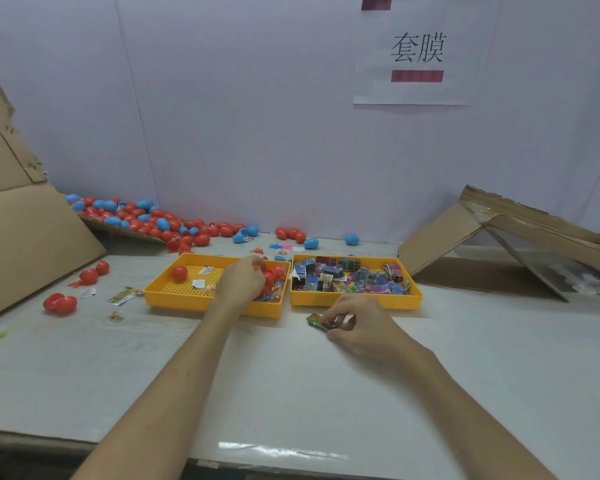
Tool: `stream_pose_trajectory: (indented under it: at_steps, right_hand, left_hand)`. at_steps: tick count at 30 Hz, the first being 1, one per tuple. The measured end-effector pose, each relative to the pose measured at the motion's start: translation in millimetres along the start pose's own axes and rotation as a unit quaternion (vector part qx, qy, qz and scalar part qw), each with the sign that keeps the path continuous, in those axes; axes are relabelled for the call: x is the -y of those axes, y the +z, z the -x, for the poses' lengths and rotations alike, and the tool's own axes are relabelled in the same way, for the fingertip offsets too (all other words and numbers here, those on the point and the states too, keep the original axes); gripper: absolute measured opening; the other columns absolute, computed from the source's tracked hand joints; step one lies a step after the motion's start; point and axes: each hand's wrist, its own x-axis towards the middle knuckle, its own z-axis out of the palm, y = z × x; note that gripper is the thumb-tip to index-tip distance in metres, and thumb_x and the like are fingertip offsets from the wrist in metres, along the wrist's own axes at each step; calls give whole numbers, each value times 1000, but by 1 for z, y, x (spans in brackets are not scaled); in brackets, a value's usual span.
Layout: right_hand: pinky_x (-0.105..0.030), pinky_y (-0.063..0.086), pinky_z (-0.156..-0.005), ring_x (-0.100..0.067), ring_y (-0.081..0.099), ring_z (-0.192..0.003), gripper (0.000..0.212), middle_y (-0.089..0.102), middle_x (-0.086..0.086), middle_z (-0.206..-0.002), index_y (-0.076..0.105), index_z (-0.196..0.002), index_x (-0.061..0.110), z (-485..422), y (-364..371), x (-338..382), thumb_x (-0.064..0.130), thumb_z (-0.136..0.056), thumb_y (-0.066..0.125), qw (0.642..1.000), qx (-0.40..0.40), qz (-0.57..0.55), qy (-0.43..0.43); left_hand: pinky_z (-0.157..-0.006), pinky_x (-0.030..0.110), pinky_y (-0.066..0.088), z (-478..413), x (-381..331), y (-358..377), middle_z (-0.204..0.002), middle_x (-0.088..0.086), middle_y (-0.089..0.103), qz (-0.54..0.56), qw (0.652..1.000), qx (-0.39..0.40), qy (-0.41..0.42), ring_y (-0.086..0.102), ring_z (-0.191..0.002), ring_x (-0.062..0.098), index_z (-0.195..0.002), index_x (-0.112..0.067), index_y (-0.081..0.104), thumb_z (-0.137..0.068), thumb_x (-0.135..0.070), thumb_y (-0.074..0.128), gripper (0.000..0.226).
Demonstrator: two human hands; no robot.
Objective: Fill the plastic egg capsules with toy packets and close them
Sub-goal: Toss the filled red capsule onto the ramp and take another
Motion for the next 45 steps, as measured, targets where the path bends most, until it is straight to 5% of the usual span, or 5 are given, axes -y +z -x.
stream_pose_trajectory:
  at_steps: [5, 16, 24, 32, 45]
  right_hand:
    - [-12, 46, -65, -4, 62, -81, 14, 65, 15, -85, 79, -84, 25, 0, 3, -3, 12, -86, 74, 999, -18, 31, -16]
    - [-13, 47, -66, -5, 63, -81, 28, 68, 17, -83, 69, -77, 40, 2, 0, -2, 15, -87, 74, 999, -33, 26, -10]
    - [-13, 47, -64, -8, 63, -79, 27, 67, 22, -82, 66, -74, 36, 2, 1, 1, 12, -84, 75, 999, -37, 31, -21]
    - [-18, 50, -64, -9, 65, -73, 18, 70, 14, -77, 78, -80, 23, 0, -4, 2, 5, -76, 77, 1000, -7, 17, -7]
    - [-16, 49, -64, -14, 67, -76, 14, 72, -1, -90, 79, -75, 12, 1, -13, 2, -1, -73, 77, 999, 25, -17, 16]
  left_hand:
    - [-62, 23, 44, -25, 10, -3, -141, 9, 57, 27, 999, 36, 1, 58, -120, 28, -116, -25, 63, -99, -22, 61, 17]
    - [-77, 37, 55, -48, 19, 7, -99, 1, 59, 82, 995, 29, -46, 58, -92, 21, -100, -22, 58, -100, -24, 58, 2]
    - [-57, 33, 37, -9, -5, -12, -68, 1, 51, 248, 960, -130, 33, 51, -70, 19, -71, -18, 50, -107, -26, 34, 41]
    - [-83, 28, 54, 75, -16, 29, -106, -3, 66, 195, 916, 223, 269, 63, -99, 14, -111, -23, 52, -89, -38, 75, 35]
    - [-86, 35, 54, 65, -2, 50, -102, -2, 62, 136, 926, 177, 304, 56, -100, 21, -106, -27, 50, -86, -19, 79, 36]
